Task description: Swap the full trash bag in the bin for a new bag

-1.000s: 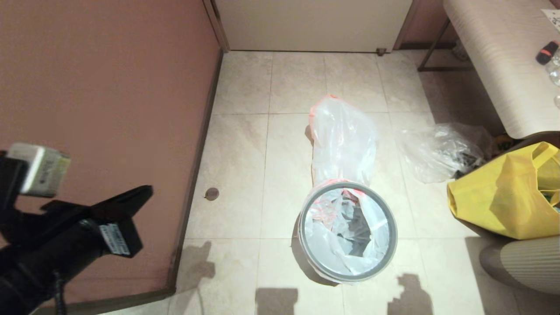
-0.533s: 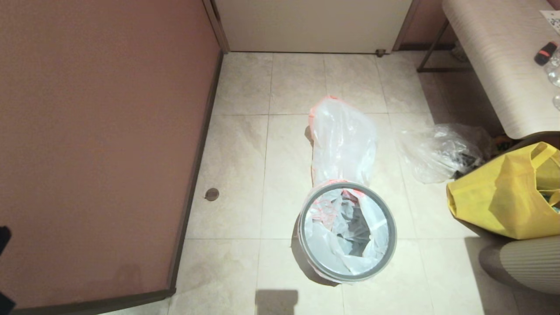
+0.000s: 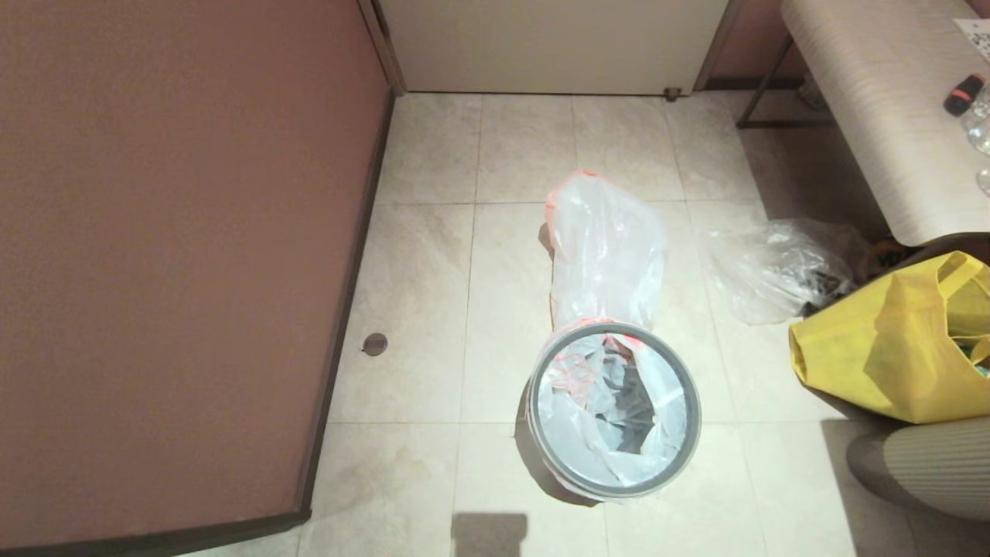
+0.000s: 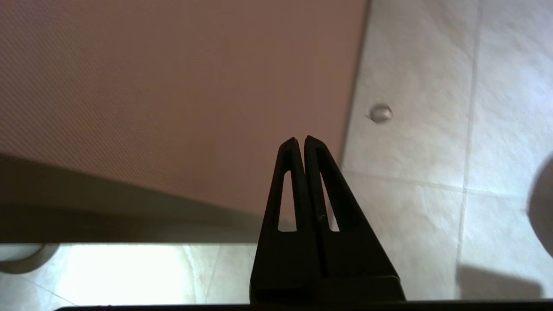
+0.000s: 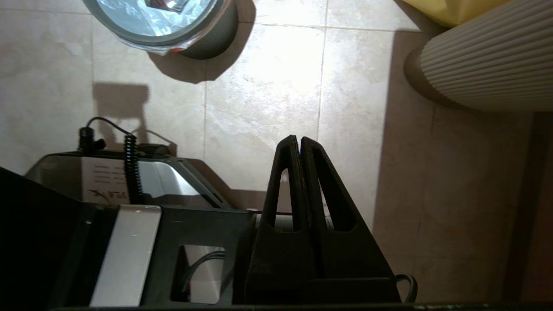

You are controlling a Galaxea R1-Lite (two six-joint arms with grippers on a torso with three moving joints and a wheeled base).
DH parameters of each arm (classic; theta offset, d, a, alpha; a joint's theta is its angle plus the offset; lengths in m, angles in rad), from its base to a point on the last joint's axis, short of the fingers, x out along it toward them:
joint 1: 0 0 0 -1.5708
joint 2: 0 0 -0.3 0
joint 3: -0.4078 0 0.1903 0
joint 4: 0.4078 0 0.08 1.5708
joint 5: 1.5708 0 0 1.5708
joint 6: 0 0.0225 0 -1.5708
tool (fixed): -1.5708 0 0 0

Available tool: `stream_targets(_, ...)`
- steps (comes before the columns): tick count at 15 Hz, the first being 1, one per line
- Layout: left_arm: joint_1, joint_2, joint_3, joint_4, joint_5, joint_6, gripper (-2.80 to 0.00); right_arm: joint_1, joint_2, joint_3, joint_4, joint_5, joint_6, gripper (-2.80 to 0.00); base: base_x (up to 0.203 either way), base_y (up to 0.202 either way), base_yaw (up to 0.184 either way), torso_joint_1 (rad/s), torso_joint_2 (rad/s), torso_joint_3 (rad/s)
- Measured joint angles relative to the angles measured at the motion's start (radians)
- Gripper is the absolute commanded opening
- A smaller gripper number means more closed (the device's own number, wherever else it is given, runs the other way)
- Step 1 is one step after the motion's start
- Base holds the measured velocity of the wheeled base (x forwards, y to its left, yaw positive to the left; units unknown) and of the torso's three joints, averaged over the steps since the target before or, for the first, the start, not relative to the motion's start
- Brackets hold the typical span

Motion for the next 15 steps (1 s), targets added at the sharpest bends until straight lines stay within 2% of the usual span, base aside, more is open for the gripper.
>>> stream_targets(2, 0.022, -0.084, -0.003, 0.107, -0.089, -0.001, -2.80, -0.002, -0.068, 0.074, -0.037, -0.034, -0.037, -2.80, 0.000, 0.000, 0.000, 0.000, 0.00, 0.000)
stream_targets(5, 0.030, -0.208, 0.121, 0.136, -0.201, -0.012, -2.80, -0.003, -0.134, 0.271, -0.229, -0.099, -0.029, -2.80, 0.000, 0.000, 0.000, 0.000, 0.00, 0.000)
stream_targets(7, 0.032, -0.244, 0.242, 0.080, -0.253, -0.012, -2.80, -0.005, -0.152, 0.456, -0.465, -0.111, -0.030, -2.80, 0.000, 0.000, 0.000, 0.000, 0.00, 0.000)
stream_targets(9, 0.032, -0.260, 0.311, -0.018, -0.366, 0.005, -2.80, -0.004, -0.160, 0.635, -0.755, -0.103, -0.067, -2.80, 0.000, 0.000, 0.000, 0.000, 0.00, 0.000)
stream_targets(11, 0.033, -0.267, 0.350, -0.026, -0.467, 0.007, -2.80, -0.004, -0.163, 0.719, -0.991, -0.064, -0.084, -2.80, 0.000, 0.000, 0.000, 0.000, 0.00, 0.000)
stream_targets(13, 0.032, -0.269, 0.363, -0.029, -0.484, -0.022, -2.80, -0.004, -0.165, 0.746, -1.003, -0.023, -0.065, -2.80, 0.000, 0.000, 0.000, 0.000, 0.00, 0.000)
stream_targets(15, 0.031, -0.271, 0.367, -0.033, -0.451, -0.093, -2.80, -0.004, -0.165, 0.749, -0.963, -0.024, -0.006, -2.80, 0.000, 0.000, 0.000, 0.000, 0.00, 0.000)
